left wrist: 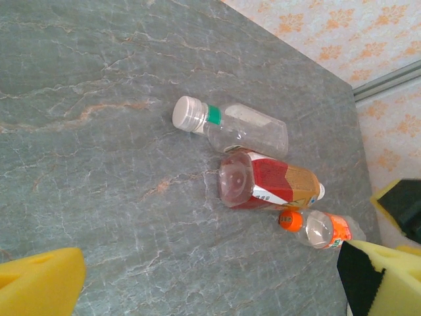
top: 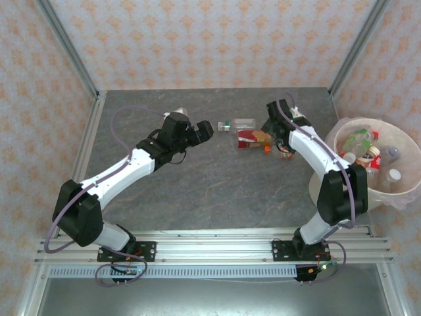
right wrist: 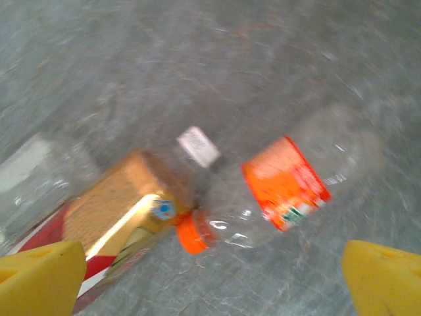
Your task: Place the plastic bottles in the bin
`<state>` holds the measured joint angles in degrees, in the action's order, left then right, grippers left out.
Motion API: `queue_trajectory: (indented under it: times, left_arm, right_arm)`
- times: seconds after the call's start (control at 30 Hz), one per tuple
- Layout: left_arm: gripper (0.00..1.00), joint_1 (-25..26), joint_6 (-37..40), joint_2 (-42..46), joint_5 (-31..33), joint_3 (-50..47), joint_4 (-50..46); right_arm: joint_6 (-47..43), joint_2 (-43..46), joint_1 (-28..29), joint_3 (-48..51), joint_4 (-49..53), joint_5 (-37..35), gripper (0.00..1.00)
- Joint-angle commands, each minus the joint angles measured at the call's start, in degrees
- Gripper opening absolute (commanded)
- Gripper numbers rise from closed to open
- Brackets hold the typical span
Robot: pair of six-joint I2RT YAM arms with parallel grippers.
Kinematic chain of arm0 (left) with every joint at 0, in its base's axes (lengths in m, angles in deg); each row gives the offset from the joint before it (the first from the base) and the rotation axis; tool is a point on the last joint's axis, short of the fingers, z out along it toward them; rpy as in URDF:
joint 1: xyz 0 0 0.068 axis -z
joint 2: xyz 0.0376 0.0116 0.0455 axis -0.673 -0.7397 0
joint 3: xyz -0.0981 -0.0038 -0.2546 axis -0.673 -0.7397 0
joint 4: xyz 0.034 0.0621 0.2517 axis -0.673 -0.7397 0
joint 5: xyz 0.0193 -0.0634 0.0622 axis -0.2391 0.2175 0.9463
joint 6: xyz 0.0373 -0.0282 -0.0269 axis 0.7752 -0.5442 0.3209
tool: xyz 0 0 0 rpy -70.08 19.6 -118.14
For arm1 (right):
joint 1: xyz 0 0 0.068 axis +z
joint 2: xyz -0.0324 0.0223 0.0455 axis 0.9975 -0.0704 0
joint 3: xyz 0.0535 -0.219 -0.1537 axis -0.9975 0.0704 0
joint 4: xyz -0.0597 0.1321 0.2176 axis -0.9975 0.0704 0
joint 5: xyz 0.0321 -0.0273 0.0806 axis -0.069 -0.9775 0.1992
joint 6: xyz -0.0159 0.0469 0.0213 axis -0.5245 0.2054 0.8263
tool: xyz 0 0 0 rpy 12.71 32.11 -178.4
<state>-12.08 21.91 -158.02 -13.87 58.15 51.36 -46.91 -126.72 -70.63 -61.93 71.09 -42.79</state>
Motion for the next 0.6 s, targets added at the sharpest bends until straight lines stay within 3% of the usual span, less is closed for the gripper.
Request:
queue_trajectory:
  times: [0.0, 0.2, 0.57]
  left_arm:
    - [1.0, -0.6, -1.1, -0.4, 0.3, -0.4, 1.9]
    - [1.0, -0.6, -1.6, -1.2, -0.3, -0.1, 1.5]
    - [1.0, -0.8, -1.6, -0.6, 1.0, -1.1, 0.0]
  right_arm:
    - [18.8, 2.4, 0.1, 4.3, 0.2, -7.4, 0.99]
    - [26.7, -1.2, 0.1, 3.1, 2.5, -11.1, 0.99]
    - [37.5, -9.6, -0.9, 1.7, -0.4, -9.8, 0.98]
